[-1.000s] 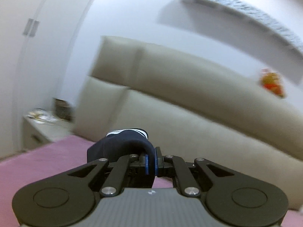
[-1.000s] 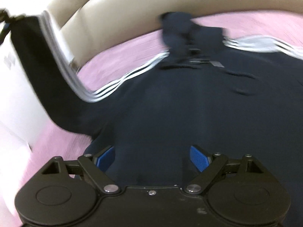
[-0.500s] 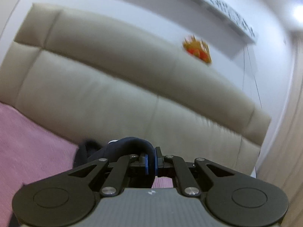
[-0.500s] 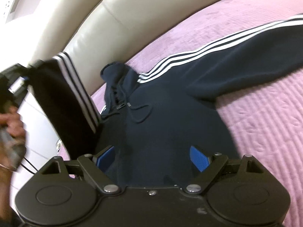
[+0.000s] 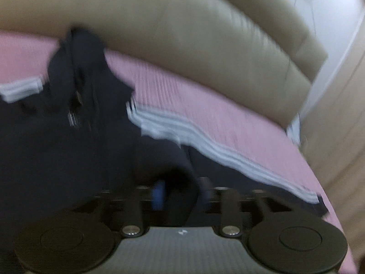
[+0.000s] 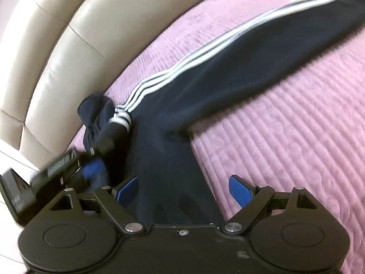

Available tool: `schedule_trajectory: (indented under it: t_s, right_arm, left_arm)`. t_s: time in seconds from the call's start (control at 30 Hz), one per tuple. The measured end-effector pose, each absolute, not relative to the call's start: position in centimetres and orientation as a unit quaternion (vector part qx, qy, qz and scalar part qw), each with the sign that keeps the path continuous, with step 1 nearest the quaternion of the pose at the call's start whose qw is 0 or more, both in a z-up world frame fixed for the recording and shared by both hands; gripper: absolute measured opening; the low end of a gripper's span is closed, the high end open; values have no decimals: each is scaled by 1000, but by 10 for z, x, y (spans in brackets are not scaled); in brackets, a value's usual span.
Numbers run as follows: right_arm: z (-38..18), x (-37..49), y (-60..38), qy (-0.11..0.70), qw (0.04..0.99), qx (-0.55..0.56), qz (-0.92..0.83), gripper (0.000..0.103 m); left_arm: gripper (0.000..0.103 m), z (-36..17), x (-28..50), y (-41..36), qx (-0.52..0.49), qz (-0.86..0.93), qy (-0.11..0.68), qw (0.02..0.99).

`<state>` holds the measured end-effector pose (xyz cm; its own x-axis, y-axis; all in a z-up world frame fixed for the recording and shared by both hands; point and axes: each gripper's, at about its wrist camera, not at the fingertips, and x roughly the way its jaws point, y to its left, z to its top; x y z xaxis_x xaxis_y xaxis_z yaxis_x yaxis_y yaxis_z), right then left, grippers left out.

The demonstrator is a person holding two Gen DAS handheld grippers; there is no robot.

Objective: Fold large clothes
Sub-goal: 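Fold the held sleeve across the hoodie body with the left gripper, then release, then grasp the other striped sleeve cuff with the right gripper and lift it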

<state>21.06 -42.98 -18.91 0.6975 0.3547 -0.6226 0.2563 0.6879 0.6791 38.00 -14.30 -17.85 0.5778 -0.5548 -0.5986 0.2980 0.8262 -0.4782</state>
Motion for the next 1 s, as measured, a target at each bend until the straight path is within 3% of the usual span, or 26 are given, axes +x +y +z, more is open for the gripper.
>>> schedule_trajectory:
  t_s: [0.03, 0.07, 0.2, 0.27, 0.47, 0.6, 0.67, 0.73, 0.9, 0.97, 1.0]
  right_arm:
    - [-183, 217, -426, 385, 841, 380, 32, 102]
    - [-175, 225, -419, 378, 852, 361, 38, 102]
    - [-145, 266, -377, 345, 889, 286, 92, 102]
    - [-142, 292, -348, 342, 900, 242, 123, 102]
    - [-149, 339, -261, 380, 905, 137, 135, 102]
    - [-173, 371, -220, 444, 894, 29, 53, 102]
    - [-178, 371, -223, 433, 900, 27, 49, 91]
    - [-162, 360, -239, 405, 911, 61, 41, 17]
    - [-111, 312, -326, 278, 922, 243, 122, 19]
    - [-113, 303, -364, 264, 906, 301, 134, 30]
    - [-119, 302, -378, 272, 899, 317, 131, 58]
  left_arm:
    - [80, -184, 382, -141, -173, -261, 417, 853]
    - [87, -188, 385, -137, -181, -270, 458, 827]
    - [88, -180, 372, -88, -212, -243, 487, 812]
    - [95, -172, 369, -55, -218, -203, 474, 828]
    - [96, -178, 382, 26, -127, -13, 442, 888]
    - [95, -201, 401, 52, -139, 9, 460, 877]
    - [96, -206, 401, 54, -138, 3, 453, 881]
    - [97, -208, 402, 48, -120, -1, 457, 882]
    - [99, -211, 406, 49, -100, -4, 458, 884]
    - [100, -207, 403, 48, -98, -2, 456, 885]
    - [100, -203, 398, 48, -99, 1, 455, 885]
